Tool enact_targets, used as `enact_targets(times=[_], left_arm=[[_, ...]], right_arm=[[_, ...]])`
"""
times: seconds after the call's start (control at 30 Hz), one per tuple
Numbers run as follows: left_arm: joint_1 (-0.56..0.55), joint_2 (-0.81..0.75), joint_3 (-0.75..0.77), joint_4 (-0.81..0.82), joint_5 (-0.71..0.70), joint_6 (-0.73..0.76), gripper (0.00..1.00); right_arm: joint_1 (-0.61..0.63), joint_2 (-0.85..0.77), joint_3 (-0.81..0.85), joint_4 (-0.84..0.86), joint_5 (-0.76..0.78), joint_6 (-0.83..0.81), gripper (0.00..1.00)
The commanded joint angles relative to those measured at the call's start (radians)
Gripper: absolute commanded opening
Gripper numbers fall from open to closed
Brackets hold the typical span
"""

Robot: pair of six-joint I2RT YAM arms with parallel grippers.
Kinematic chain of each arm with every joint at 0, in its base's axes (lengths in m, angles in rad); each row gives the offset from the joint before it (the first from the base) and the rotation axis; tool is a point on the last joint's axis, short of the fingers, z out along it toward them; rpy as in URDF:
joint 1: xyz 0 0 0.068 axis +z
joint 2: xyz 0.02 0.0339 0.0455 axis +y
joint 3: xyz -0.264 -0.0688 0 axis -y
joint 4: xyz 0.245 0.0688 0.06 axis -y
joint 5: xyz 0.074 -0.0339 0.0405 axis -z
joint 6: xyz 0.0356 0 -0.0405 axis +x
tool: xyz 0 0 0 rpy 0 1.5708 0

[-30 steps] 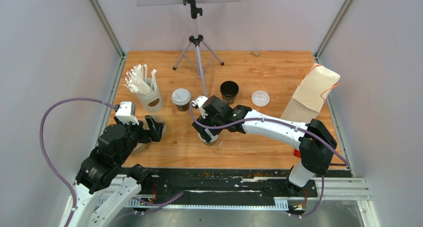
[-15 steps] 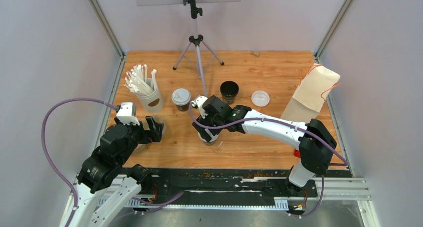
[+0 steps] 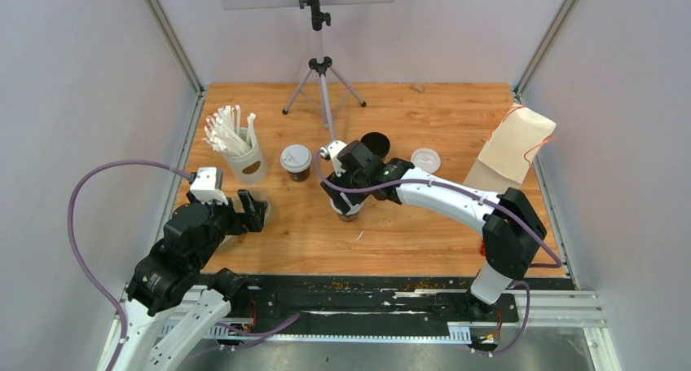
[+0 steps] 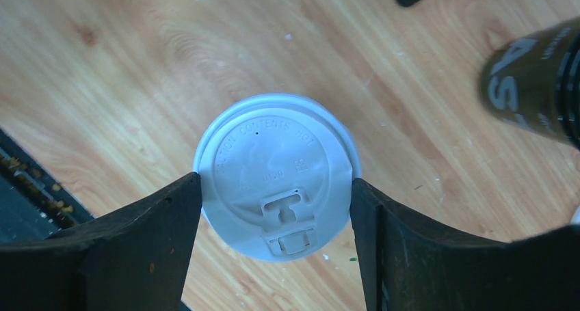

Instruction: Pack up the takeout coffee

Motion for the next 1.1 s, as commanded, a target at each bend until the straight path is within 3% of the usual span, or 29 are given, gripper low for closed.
enact_targets(times=[0.0, 0.23, 0.5, 0.93, 1.07], left_arm=[[-0.001, 0.006, 0.003, 0.015, -0.016, 0.001, 1.0], [-0.002, 0.014, 0.006, 0.017, -0.009, 0.003, 1.0], [-0.002, 0.021, 0.008, 0.02, -0.003, 0.005, 1.0], [-0.002, 0.044, 0.05, 0.021, 0.043, 0.043, 1.0], [-0.002, 0.068, 0.072, 0.021, 0.081, 0.051, 1.0]], right_arm=[[-0.065, 0.032, 0.052, 0.038, -0.009, -0.018, 0.74], [-0.188, 0.118, 0.136, 0.047, -0.077, -0.062, 0.74], [-0.221, 0.198, 0.227, 0.021, -0.086, -0.088, 0.75], [-0.229, 0.137, 0.409, -0.176, -0.091, -0.088, 0.99], [-0.228, 0.056, 0.456, -0.257, -0.007, -0.048, 1.0]])
